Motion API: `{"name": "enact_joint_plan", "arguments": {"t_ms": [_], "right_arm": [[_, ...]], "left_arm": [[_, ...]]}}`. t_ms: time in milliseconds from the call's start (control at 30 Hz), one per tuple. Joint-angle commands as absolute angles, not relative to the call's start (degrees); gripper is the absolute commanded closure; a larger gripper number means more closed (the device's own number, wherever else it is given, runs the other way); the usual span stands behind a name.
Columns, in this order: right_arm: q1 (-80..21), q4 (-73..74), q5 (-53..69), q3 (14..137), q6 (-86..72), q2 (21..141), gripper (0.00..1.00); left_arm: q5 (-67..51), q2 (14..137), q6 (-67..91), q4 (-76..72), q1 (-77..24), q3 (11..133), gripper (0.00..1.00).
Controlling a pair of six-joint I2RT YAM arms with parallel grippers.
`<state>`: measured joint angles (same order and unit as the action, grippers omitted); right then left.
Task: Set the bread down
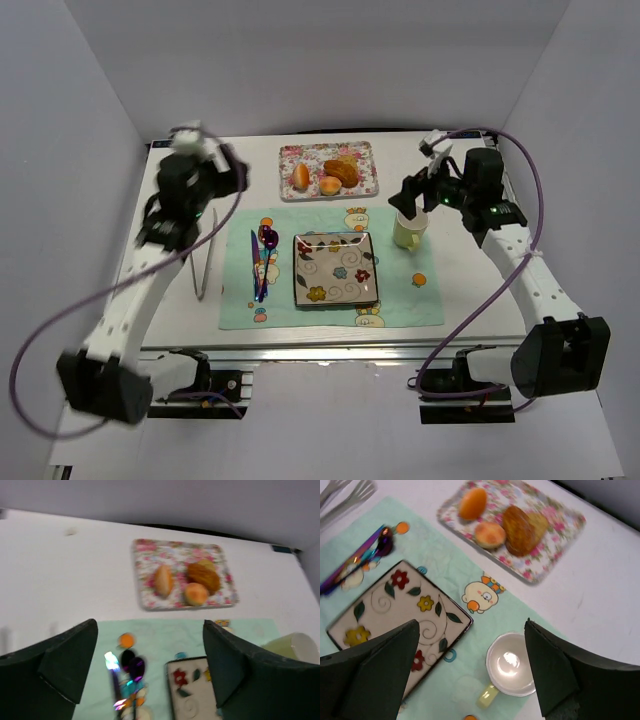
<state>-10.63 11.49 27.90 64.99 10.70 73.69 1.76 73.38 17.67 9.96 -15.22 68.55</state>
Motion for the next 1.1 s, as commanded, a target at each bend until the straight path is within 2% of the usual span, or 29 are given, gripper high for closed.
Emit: {"name": "enact_joint_plan", "arguments": {"t_ms": [0, 33, 67, 100, 133, 167, 233, 267, 300, 333, 367, 400, 500, 633, 733, 900, 1033, 1067], "right_arm": [[-9.23, 10.0, 50.08, 60.41, 29.71, 69.0, 0.11], [-9.4, 11.06, 53.58, 58.81, 34.32, 68.12, 0.12], [-9.75, 10.29, 57.27, 57.84, 36.63, 67.51, 0.21], [-9.84, 10.63, 63.13, 57.48, 39.0, 67.76, 0.28], [-10.1, 11.07, 65.89, 57.83, 39.89, 68.2, 0.47], [-10.8, 12.81, 67.14, 58.44, 40.95, 69.51, 0.54], [-12.21, 15.37, 65.23, 61.85, 41.48, 71.62, 0.64], [-13.17, 17.47, 64.43, 63.27, 42.18, 73.89, 0.63], [-13.53, 21.41, 63.73, 64.5, 43.23, 74.96, 0.59], [-13.88, 23.19, 63.29, 66.25, 43.33, 76.36, 0.42], [-14.32, 23.29, 62.67, 66.53, 43.24, 76.81, 0.22], [-14.41, 22.16, 61.62, 66.27, 42.37, 76.73, 0.12], [-14.5, 17.67, 59.24, 63.03, 38.86, 75.15, 0.11], [-14.5, 16.35, 57.84, 60.82, 37.79, 74.36, 0.11], [-14.5, 16.43, 57.22, 61.87, 37.71, 75.23, 0.11], [-14.5, 16.96, 56.95, 61.79, 37.44, 75.32, 0.11], [-14.5, 17.49, 56.16, 61.53, 37.79, 74.71, 0.11], [-14.5, 17.75, 56.08, 61.44, 37.97, 74.53, 0.1]], "left_arm": [[7.81, 61.81, 15.91, 24.55, -7.31, 58.46, 0.09], [7.39, 60.05, 14.86, 27.57, -5.38, 57.66, 0.21], [7.12, 57.51, 12.5, 30.29, -1.53, 56.18, 0.35], [7.47, 56.61, 11.7, 34.5, -0.1, 55.64, 0.76], [10.6, 55.91, 10.82, 35.93, -0.09, 55.29, 0.94], [12.29, 55.2, 10.29, 36.82, 1.04, 54.5, 1.0], [12.83, 55.89, 8.89, 38.58, 2.63, 53.79, 1.0], [11.87, 56.86, 8.53, 38.93, 4.03, 53.53, 1.0], [10.73, 58.95, 8.09, 38.94, 4.83, 52.66, 1.0], [8.2, 61.15, 7.22, 38.5, 5.88, 51.52, 0.88], [7.04, 63.43, 5.73, 38.24, 6.06, 51.42, 0.21], [6.42, 65.37, 4.23, 37.8, 6.06, 51.5, 0.02], [5.02, 71.43, -3.65, 35.43, 6.06, 50.63, 0.02], [-4.52, 79.96, -12.29, 29.99, 6.06, 48.26, 0.02], [-7.03, 86.64, -12.31, 25.33, 6.06, 46.94, 0.07], [-5.01, 90.44, -11.6, 19.52, 6.24, 45.62, 0.13], [-9.14, 95.79, -10.11, 18.81, 8.79, 45.97, 0.63], [-9.4, 96.41, -9.41, 18.9, 8.96, 46.4, 0.72]]}}
